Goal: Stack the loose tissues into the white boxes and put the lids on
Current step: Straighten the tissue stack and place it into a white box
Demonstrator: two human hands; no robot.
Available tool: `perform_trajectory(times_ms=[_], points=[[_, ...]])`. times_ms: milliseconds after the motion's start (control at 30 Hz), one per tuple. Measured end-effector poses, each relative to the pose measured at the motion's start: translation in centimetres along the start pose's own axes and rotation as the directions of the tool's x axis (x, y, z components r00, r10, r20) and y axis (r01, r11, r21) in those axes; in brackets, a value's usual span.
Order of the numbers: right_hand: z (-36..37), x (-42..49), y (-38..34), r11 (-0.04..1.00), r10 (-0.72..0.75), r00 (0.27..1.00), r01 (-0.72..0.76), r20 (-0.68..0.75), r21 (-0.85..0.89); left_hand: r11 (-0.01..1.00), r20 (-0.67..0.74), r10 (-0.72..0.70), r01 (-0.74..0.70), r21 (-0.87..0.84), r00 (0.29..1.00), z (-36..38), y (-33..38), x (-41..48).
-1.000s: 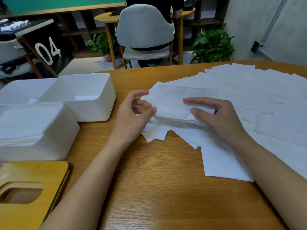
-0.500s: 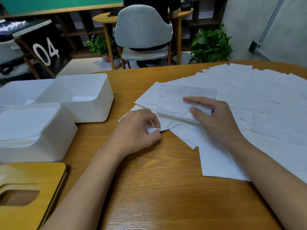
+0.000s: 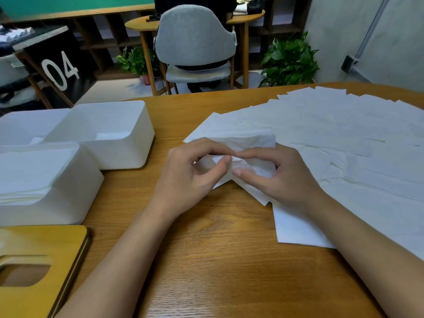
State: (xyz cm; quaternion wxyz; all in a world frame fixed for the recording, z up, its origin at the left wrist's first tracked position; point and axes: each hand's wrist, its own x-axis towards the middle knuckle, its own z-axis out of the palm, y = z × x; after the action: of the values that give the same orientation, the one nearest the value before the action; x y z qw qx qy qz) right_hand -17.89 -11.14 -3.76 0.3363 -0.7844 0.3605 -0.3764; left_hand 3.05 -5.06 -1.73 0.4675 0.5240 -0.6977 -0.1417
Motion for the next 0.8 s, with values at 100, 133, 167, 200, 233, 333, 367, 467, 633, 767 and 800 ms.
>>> perform_trajectory(times_ms=[100,133,167,200,233,333,367,467,633,767,800], points=[[0.3,0.2,0.0,0.998,0.031,0.994,-0.024,-0.108,0.066,0.998,-0.011,-0.055,0.055,0.001,0.998,-0.3,0.2,0.0],[0.0,0.3,0.0,0.991,0.073,0.989,-0.057,-0.126,0.123,0.997,-0.021,-0.082,0.082,-0.011,0.996,-0.6,0.0,0.0],[-0.3,0.4,-0.2,0.979,0.112,0.985,-0.087,-0.131,0.185,0.992,-0.030,-0.115,0.114,-0.046,0.993,-1.1,-0.1,0.1],[-0.7,0.5,-0.3,0.968,0.139,0.982,-0.107,-0.126,0.228,0.985,-0.035,-0.146,0.142,-0.095,0.989,-1.5,-0.3,0.3],[-0.9,0.6,-0.4,0.960,0.156,0.982,-0.125,-0.109,0.250,0.976,-0.037,-0.171,0.164,-0.141,0.985,-1.7,-0.4,0.5],[-1.0,0.5,-0.9,0.949,0.160,0.987,-0.152,-0.005,0.275,0.964,-0.033,-0.195,0.185,-0.190,0.980,-1.9,-0.3,0.7],[-0.9,0.4,-1.1,0.949,0.142,0.989,-0.146,0.036,0.278,0.966,-0.028,-0.194,0.186,-0.180,0.981,-1.8,-0.2,0.7],[-0.6,0.2,-1.3,0.977,0.080,0.990,-0.101,0.116,0.190,0.974,-0.005,-0.185,0.183,-0.134,0.983,-1.6,0.0,0.5],[-0.2,0.1,-1.5,0.990,0.057,0.985,-0.077,0.162,0.119,0.969,0.015,-0.186,0.186,-0.164,0.982,-1.1,-0.1,0.4],[-0.3,0.0,-1.7,0.990,0.040,0.982,-0.064,0.184,0.126,0.964,-0.008,-0.203,0.198,-0.178,0.979,-1.1,-0.5,0.5],[-0.3,0.0,-1.7,0.992,0.034,0.982,-0.056,0.184,0.116,0.964,-0.011,-0.207,0.202,-0.175,0.978,-1.0,-0.5,0.5]])
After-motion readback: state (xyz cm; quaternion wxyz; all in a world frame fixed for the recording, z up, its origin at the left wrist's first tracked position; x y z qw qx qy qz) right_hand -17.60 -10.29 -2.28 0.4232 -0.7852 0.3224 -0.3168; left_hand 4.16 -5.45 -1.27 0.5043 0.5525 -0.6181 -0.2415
